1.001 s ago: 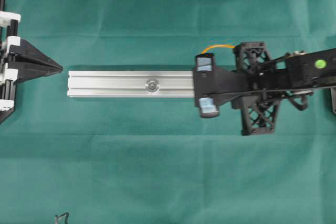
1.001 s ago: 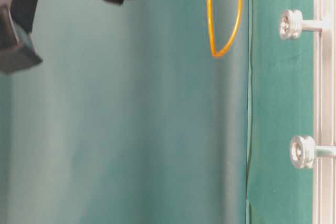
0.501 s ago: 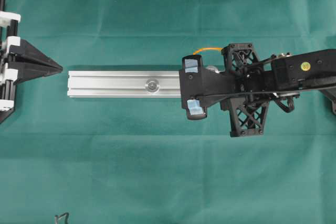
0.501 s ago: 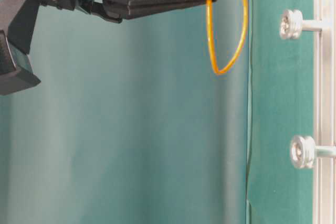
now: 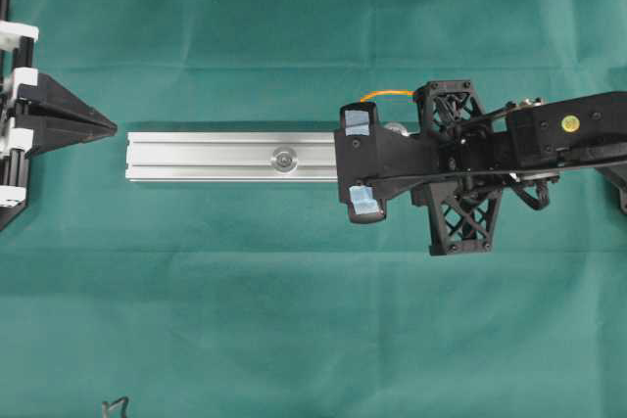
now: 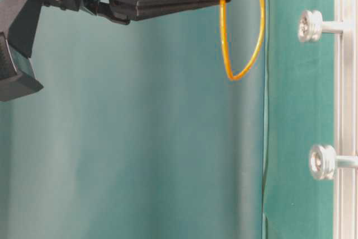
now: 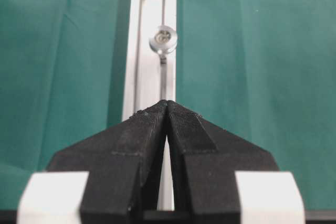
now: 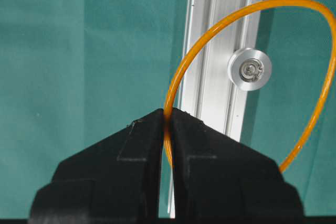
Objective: Hook the rubber onto the shaft.
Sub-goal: 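Carry the band leftward along the rail toward the right metal knob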
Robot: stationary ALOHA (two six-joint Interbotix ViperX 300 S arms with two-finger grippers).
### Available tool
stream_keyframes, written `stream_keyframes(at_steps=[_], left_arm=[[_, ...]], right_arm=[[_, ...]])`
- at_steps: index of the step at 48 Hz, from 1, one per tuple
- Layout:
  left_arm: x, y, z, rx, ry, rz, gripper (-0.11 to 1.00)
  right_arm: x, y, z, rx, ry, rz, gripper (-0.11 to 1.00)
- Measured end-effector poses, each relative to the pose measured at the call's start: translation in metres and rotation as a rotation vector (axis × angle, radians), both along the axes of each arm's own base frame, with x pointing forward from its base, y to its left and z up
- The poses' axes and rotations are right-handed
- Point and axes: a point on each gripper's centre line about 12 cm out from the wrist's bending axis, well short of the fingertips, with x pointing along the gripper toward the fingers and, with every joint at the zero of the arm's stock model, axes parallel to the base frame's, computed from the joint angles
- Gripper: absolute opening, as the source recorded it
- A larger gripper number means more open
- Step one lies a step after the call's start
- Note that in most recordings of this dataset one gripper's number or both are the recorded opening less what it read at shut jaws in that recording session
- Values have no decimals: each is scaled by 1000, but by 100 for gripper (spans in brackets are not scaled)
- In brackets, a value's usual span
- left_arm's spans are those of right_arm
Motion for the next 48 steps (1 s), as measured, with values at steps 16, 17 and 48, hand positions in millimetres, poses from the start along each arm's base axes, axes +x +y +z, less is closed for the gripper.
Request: stream_keyframes(at_steps=[16,17,48], left_arm=[[0,0,0,0,0,2,0],[0,0,0,0,0,0,0],[0,0,0,-2,0,2,0]], right_arm=[[0,0,-1,2,-1,0,7],[0,0,-1,3,-4,-1,7],[3,1,-26,11,-6,0,7]])
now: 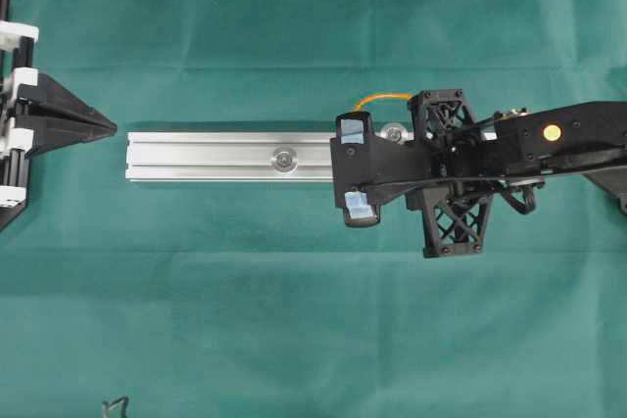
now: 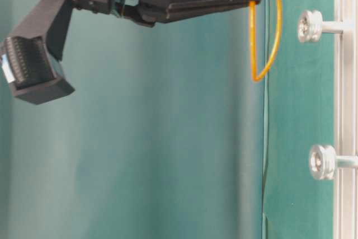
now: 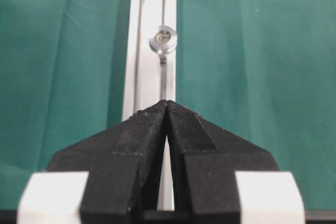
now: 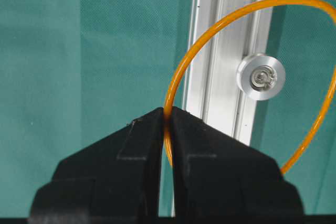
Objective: Hook the rubber onto the shaft.
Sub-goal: 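Carry the band leftward along the rail toward the right metal knob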
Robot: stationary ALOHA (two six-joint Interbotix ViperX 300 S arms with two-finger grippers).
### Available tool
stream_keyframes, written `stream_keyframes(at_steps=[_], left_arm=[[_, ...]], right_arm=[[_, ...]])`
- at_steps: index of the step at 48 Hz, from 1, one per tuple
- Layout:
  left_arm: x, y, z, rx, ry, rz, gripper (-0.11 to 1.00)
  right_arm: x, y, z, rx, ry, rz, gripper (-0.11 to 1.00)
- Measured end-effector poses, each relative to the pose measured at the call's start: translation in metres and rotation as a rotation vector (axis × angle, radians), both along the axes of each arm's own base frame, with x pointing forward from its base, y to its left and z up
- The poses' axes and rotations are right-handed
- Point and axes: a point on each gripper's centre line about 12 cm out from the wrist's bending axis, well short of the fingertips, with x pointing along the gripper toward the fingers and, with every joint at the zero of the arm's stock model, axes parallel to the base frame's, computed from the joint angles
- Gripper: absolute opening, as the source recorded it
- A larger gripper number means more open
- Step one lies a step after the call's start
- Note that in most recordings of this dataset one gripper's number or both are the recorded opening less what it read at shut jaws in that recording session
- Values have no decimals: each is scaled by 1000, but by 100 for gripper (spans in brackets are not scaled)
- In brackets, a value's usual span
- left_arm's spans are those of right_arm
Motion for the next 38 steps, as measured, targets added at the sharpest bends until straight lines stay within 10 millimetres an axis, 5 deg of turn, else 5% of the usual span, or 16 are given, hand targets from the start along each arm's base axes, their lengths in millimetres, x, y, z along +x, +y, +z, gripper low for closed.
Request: stream_keyframes(at_steps=[38], left_arm=[[0,0,0,2,0,-2,0]], right_arm=[[-2,2,-8,7,-2,3,7]])
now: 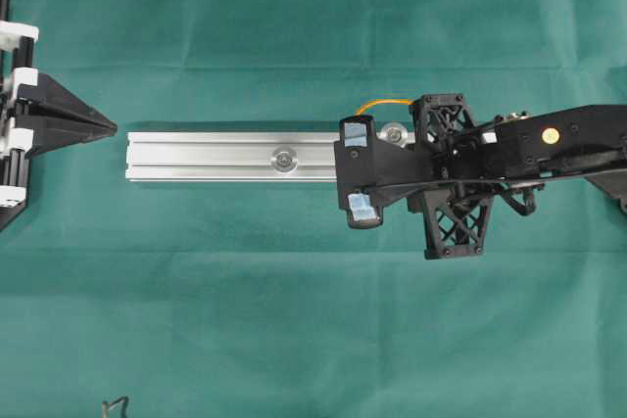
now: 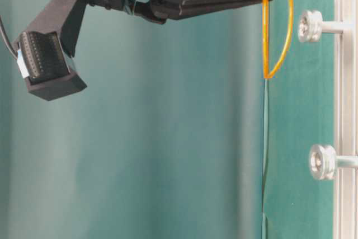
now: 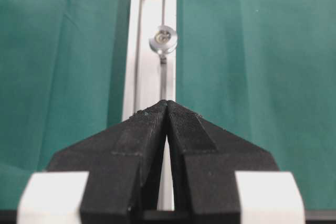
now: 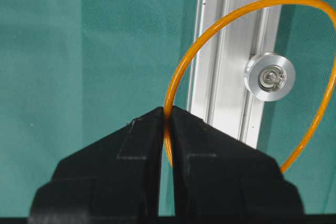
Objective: Hook the rubber onto the shaft.
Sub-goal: 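Carry the band leftward along the rail toward the right metal knob, then loop the band over the right metal knob with the right gripper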
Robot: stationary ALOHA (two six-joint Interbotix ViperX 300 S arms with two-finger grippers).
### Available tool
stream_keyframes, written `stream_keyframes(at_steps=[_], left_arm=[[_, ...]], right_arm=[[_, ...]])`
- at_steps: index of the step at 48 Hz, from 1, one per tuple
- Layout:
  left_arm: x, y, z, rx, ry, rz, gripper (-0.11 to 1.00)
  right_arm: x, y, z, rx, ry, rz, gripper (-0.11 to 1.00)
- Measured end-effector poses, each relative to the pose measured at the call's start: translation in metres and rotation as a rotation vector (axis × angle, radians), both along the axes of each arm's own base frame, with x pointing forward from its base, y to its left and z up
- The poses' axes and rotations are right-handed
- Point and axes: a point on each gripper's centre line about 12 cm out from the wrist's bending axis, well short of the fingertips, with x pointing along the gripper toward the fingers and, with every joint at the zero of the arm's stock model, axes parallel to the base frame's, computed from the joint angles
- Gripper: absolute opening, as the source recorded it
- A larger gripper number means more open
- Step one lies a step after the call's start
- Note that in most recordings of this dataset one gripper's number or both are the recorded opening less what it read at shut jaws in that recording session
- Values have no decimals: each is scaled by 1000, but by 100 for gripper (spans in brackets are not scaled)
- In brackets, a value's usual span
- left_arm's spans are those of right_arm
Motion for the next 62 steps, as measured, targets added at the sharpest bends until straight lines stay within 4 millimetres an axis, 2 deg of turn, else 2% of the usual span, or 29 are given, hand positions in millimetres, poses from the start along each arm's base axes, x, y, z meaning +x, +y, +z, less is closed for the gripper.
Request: stream_keyframes(at_steps=[22,62], left_arm=[[0,0,0,-3,0,1,0],[0,0,0,-1,0,1,0]], right_arm=[[0,2,0,1,-2,3,7],[0,21,-4,12,3,46,7]])
